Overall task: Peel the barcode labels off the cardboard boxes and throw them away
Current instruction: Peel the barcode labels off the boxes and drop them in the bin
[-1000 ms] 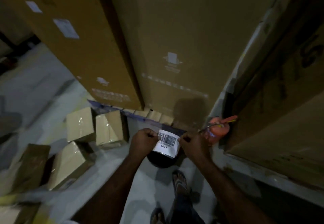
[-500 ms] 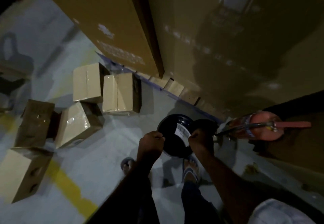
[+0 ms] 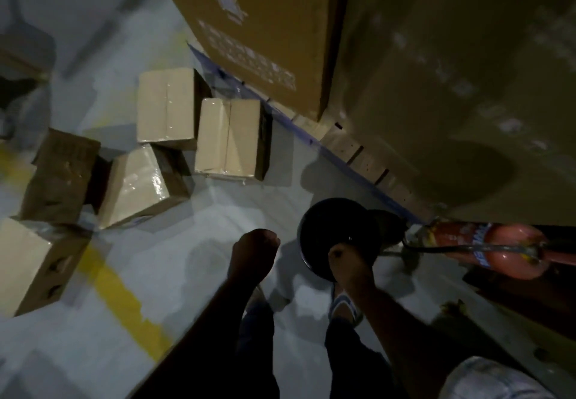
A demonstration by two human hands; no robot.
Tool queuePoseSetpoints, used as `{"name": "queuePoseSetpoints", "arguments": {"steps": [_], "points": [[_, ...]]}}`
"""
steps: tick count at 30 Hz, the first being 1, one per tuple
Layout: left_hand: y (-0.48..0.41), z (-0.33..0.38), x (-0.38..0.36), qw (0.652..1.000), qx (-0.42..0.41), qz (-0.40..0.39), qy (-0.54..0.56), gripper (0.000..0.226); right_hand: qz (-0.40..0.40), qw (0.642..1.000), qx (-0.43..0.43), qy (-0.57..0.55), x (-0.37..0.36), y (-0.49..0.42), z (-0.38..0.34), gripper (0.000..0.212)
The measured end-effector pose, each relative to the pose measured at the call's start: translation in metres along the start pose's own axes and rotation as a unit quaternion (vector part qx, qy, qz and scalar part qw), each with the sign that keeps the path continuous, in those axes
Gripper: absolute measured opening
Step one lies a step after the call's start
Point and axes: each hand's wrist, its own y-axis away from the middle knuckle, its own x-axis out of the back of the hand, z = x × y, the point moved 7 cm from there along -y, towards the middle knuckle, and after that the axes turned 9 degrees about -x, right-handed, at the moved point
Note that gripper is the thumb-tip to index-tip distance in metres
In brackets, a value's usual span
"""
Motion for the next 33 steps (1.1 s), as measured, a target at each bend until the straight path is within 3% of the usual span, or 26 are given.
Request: {"name": "queuePoseSetpoints", "arguments": {"steps": [4,7,12,17,22,28,31,33], "points": [[-0.018,-0.033,0.060,0.985,0.023,0.052,0.164,0.021,0.043,0.989,0.056,0.131,-0.015,0.017,-0.092,0.035],[-0.042,-0.065,0.098,0.968,0.050,0.037,0.241,0.013,0.050,0.985,0.102,0.133,-0.038,0.024,-0.168,0.021],[-0.109,-0.121,0.182,0.975,0.017,0.042,0.217,0.027,0.064,0.992,0.088,0.071,-0.072,0.005,-0.263,0.018],[-0.186,-0.172,0.239,0.984,0.021,0.047,0.172,0.025,0.062,0.993,0.055,0.084,-0.102,-0.046,-0.331,0.028],[-0.274,-0.228,0.190,0.985,0.060,0.024,0.159,0.021,0.062,0.996,0.008,0.060,-0.140,-0.156,-0.336,0.024],[-0.369,-0.282,0.117,0.981,0.090,0.057,0.162,0.060,0.062,0.997,-0.016,-0.042,-0.196,-0.289,-0.310,0.057],[-0.401,-0.294,0.089,0.970,0.098,0.021,0.223,0.080,0.052,0.992,-0.015,-0.118,-0.217,-0.327,-0.300,0.079],[-0.413,-0.302,0.076,0.958,0.117,-0.001,0.263,0.091,0.031,0.993,-0.014,-0.113,-0.222,-0.333,-0.300,0.075]]}}
